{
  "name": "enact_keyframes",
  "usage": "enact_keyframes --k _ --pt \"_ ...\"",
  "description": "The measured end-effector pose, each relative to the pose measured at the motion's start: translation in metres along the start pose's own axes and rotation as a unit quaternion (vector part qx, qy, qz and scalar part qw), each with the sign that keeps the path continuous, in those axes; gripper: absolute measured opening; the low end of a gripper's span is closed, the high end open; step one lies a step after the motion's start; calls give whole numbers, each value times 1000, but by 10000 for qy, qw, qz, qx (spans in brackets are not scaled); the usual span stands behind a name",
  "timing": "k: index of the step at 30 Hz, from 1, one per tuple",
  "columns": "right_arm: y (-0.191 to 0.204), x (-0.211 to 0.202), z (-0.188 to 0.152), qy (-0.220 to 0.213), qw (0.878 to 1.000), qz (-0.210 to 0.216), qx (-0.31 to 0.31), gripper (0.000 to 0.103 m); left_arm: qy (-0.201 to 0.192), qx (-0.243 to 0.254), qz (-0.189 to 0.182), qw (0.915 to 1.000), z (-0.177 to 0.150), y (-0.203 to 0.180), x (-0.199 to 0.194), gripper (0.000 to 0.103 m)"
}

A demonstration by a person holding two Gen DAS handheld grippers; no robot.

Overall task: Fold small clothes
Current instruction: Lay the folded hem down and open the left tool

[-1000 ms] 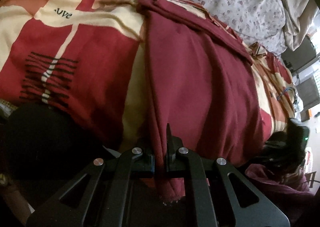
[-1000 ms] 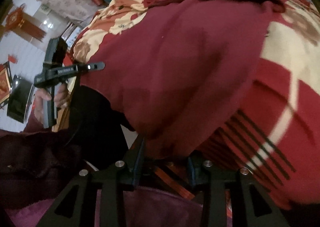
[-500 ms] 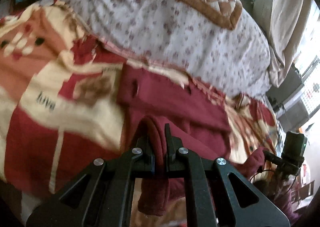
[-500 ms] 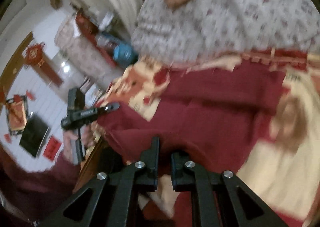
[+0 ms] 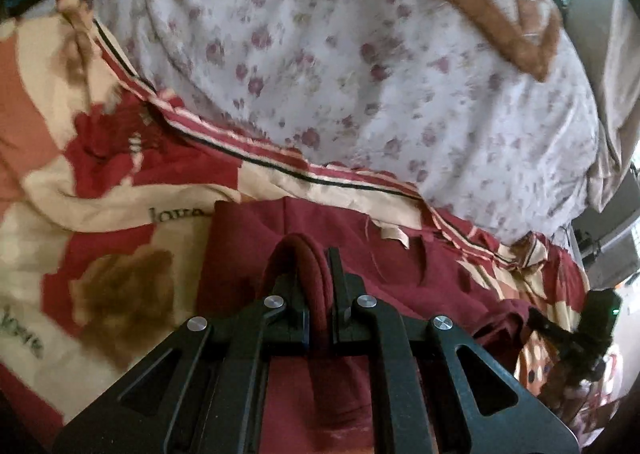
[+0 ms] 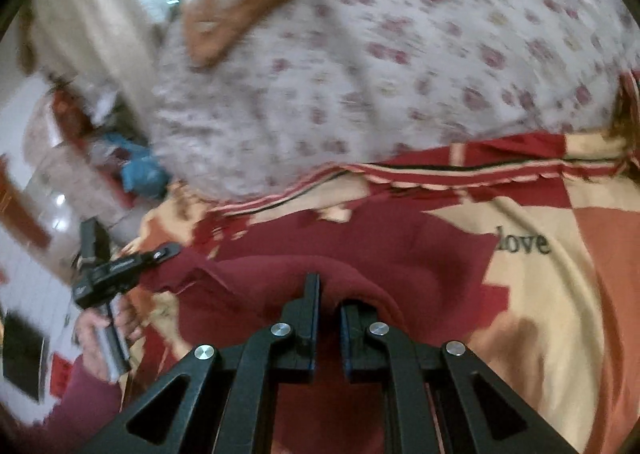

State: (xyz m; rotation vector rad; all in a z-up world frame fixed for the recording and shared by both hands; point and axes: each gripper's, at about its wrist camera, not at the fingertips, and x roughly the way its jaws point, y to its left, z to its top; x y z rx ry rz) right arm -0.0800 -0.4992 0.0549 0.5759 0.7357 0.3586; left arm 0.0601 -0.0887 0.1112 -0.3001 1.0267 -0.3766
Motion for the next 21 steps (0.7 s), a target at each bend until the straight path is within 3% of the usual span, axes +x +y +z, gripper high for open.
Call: enact_keyframes --k 2,4,6,9,11,12,13,15,18,21 --pt "-21 17 9 48 9992 -53 385 8 108 -91 67 9999 6 7 17 7" --pt "-35 28 16 99 9983 -110 555 12 183 -207 -173 9995 9 14 26 12" --pt "-34 26 21 69 9989 -161 446 28 241 -278 -280 9989 12 19 27 18" --pt "-22 13 22 -44 9997 -184 149 36 244 -132 -404 9988 14 16 19 27" --pt "-14 5 21 -157 9992 -358 -22 37 212 -28 -474 9986 16 12 12 51" --pt "-8 -1 19 -272 9984 -456 -187 37 116 -26 -438 9990 18 13 7 76" --pt "-4 -4 18 -329 9979 -466 -295 37 -28 -68 -472 9989 20 15 1 83" --pt "4 -7 13 -382 9971 -449 -486 37 -190 -197 -610 9978 25 21 -7 83" --pt "16 9 5 -77 9952 -409 -884 37 -194 -225 -537 9981 27 24 -9 83" --pt "23 42 3 224 9880 -923 -1219 37 -106 -181 -518 9984 21 22 -3 83"
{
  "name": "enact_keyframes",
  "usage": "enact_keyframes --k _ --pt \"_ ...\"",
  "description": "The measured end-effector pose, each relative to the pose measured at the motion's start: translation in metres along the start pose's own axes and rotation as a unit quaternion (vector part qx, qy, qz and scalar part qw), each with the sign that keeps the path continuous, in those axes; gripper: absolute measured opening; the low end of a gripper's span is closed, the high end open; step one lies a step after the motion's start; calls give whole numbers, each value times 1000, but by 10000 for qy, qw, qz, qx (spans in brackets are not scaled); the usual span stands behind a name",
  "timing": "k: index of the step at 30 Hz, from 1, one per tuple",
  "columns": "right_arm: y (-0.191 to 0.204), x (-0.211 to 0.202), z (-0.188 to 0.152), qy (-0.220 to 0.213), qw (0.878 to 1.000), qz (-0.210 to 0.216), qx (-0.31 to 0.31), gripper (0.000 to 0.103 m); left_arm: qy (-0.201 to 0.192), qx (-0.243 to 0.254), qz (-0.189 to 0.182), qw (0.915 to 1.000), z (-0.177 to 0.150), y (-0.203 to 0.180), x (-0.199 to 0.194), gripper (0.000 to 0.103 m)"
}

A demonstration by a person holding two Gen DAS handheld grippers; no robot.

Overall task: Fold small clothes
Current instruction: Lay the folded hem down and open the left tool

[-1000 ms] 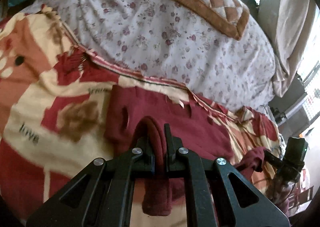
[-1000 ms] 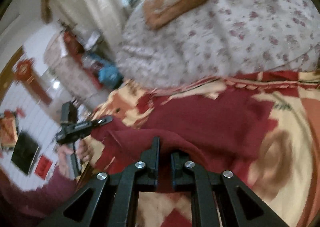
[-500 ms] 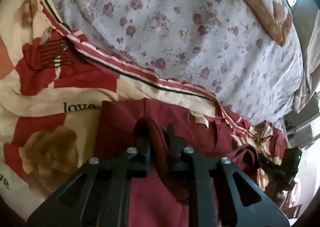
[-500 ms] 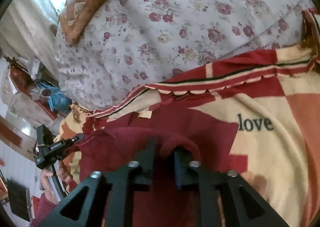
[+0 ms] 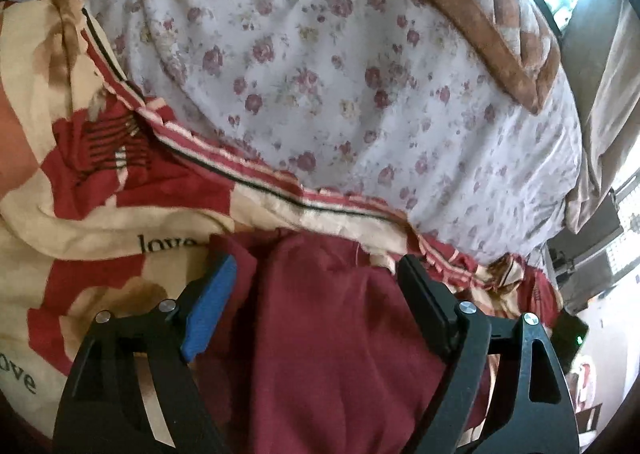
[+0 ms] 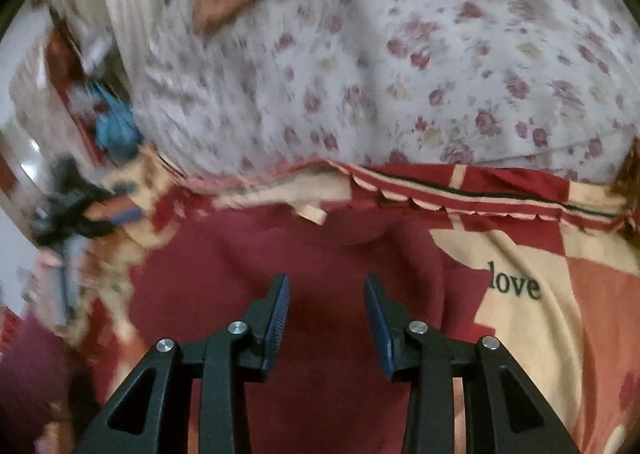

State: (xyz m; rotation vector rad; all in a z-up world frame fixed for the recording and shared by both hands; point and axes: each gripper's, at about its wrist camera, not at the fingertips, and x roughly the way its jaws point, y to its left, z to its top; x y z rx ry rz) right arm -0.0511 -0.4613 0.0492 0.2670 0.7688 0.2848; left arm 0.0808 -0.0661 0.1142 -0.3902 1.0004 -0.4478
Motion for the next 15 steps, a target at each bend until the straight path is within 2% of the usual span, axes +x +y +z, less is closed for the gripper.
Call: enact_keyframes --k 3,4,5,7,10,11,12,13,14,15 --pt "-7 41 9 439 9971 -620 18 37 209 103 259 9994 -9 0 16 83" --pt "-16 63 11 741 9917 -1051 43 37 326 123 461 9983 -13 2 23 83" --pt "-21 72 11 867 9888 -1211 104 37 427 127 596 9972 -15 3 28 83" --pt "-24 68 14 733 9911 -1069 304 37 538 163 595 9966 -19 6 33 83" --pt "-24 39 18 251 9952 -889 327 39 542 324 663 9958 -14 5 39 83" --pt "-26 31 19 93 9947 -964 344 49 590 363 642 9955 -12 4 43 83" --pt "-29 26 22 -38 9934 -1087 359 70 658 387 616 9952 -11 3 46 83" --pt "-32 25 23 -102 9921 -1198 362 80 758 415 592 9945 -11 1 52 83" --pt "-37 29 25 -97 9903 -1345 346 86 874 467 615 9932 -12 -3 60 83" --pt "-40 37 27 69 9899 -1378 313 86 912 524 676 9922 -13 -4 64 83"
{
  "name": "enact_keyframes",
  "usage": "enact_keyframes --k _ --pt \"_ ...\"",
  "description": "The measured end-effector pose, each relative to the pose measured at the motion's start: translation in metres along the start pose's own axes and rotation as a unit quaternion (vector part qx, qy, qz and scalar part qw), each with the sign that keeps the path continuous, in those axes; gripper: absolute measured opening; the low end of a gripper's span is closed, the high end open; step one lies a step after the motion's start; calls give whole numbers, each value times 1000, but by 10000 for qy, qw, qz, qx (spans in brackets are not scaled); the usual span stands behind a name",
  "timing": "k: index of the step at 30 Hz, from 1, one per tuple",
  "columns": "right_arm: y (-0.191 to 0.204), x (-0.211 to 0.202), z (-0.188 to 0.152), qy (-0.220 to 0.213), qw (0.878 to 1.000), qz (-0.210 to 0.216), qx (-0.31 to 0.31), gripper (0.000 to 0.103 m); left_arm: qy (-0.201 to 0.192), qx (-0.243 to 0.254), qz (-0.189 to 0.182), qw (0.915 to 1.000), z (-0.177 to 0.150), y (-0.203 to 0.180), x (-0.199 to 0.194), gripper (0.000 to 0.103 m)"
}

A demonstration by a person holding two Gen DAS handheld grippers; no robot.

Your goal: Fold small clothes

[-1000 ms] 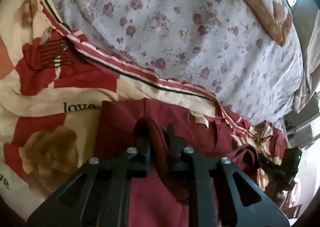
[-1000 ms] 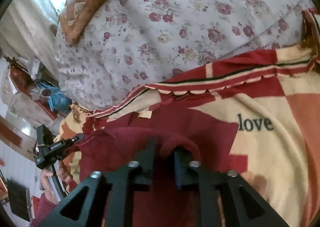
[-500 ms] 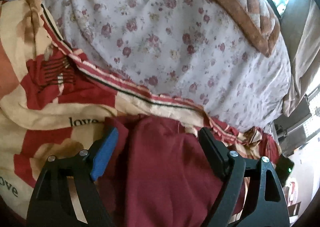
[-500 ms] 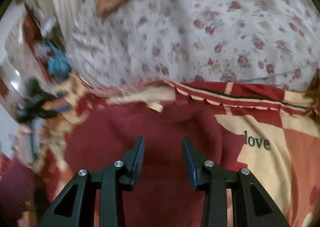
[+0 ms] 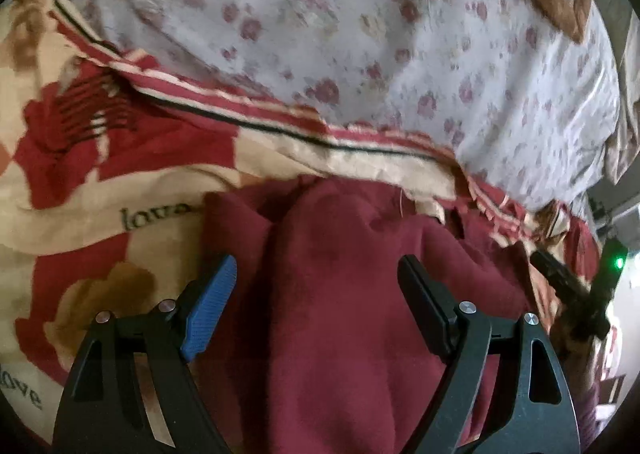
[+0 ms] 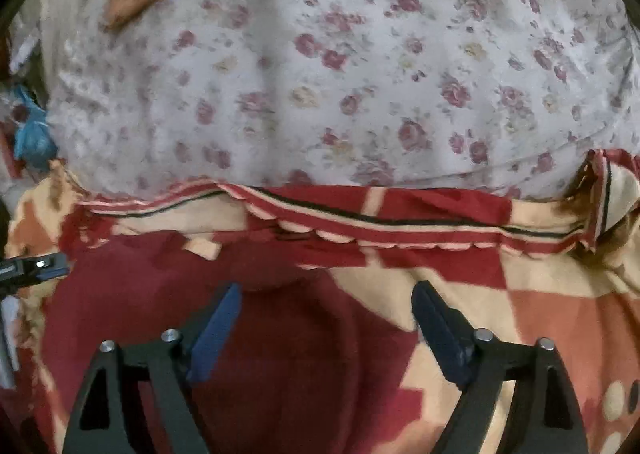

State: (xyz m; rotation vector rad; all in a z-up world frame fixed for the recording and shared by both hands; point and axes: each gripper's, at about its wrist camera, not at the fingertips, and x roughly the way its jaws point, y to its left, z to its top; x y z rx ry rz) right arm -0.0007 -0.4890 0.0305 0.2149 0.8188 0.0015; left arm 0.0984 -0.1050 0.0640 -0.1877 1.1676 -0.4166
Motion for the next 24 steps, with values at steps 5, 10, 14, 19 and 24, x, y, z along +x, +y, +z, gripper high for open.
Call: enact_keyframes --k 5,10,14,19,24 --pt "18 37 2 575 9967 -30 -573 15 -97 190 630 9978 -1 -5 14 58" --pt "21 19 21 -270 9963 -487 -647 8 -338 -75 659 9972 4 13 9 58" --pt "10 56 20 261 9969 -618 -423 8 -317 -153 473 9983 -5 21 0 58" --pt "1 23 3 353 9990 -195 -211 45 -278 -44 237 9993 -32 26 -30 59" --pt "-7 -52 -38 326 9972 664 85 47 -324 100 -149 9993 -72 30 -61 69"
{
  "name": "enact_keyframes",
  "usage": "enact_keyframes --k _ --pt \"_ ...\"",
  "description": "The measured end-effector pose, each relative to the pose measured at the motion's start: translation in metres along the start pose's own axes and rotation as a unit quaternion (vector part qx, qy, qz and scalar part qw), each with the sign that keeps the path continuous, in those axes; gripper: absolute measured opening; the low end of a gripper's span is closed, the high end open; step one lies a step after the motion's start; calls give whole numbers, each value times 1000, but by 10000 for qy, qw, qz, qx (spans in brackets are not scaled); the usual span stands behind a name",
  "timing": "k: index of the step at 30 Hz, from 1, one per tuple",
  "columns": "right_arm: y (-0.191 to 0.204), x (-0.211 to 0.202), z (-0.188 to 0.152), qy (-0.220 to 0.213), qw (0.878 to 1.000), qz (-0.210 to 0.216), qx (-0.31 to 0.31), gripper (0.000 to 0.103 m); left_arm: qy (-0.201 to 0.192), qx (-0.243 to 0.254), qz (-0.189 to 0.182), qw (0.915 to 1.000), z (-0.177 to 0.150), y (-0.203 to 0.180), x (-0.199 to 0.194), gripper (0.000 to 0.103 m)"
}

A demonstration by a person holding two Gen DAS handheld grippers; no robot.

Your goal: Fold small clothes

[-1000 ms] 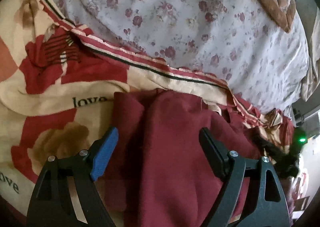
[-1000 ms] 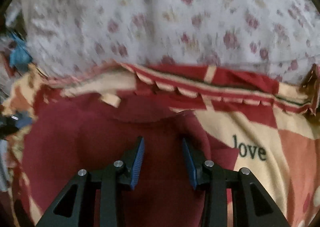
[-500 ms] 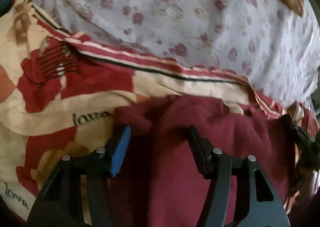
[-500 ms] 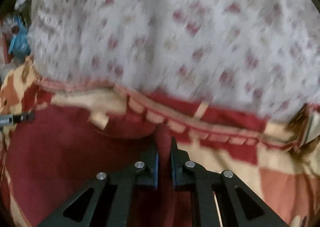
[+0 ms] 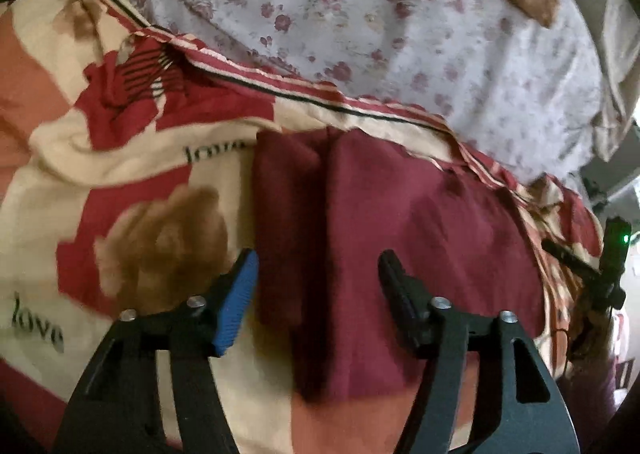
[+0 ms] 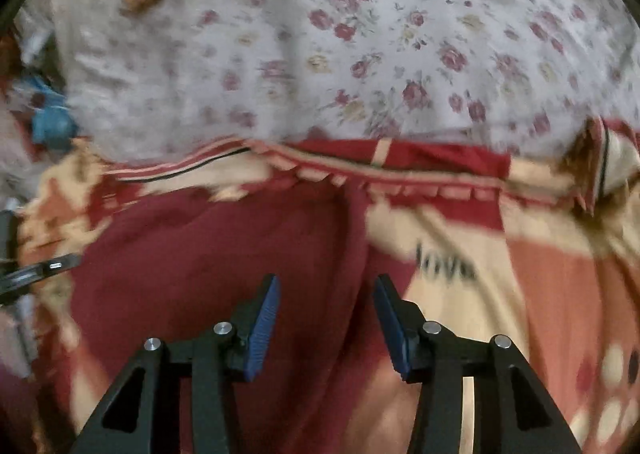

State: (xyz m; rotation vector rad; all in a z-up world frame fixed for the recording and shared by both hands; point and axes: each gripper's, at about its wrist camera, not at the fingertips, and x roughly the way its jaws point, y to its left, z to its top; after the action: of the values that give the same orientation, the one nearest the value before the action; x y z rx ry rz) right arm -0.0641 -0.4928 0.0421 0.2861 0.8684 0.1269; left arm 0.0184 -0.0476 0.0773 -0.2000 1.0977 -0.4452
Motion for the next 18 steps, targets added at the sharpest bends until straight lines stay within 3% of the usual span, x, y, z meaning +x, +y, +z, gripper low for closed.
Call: enact_keyframes --k 5,9,13,16,18 --pt "25 -34 -63 52 9997 138 -210 47 164 186 -422 9988 -34 -8 -2 70" --pt "29 -38 -95 105 9996 187 -159 47 355 641 -354 9967 -51 -23 11 67" --pt "27 -37 -104 129 9996 236 21 47 418 871 -24 9953 -54 -26 21 19" --pt "29 -40 -104 58 9999 147 52 47 292 798 -77 9964 -47 -16 1 8" --pt "32 -44 -103 12 9999 162 -38 47 34 1028 36 9947 -46 -16 -20 7"
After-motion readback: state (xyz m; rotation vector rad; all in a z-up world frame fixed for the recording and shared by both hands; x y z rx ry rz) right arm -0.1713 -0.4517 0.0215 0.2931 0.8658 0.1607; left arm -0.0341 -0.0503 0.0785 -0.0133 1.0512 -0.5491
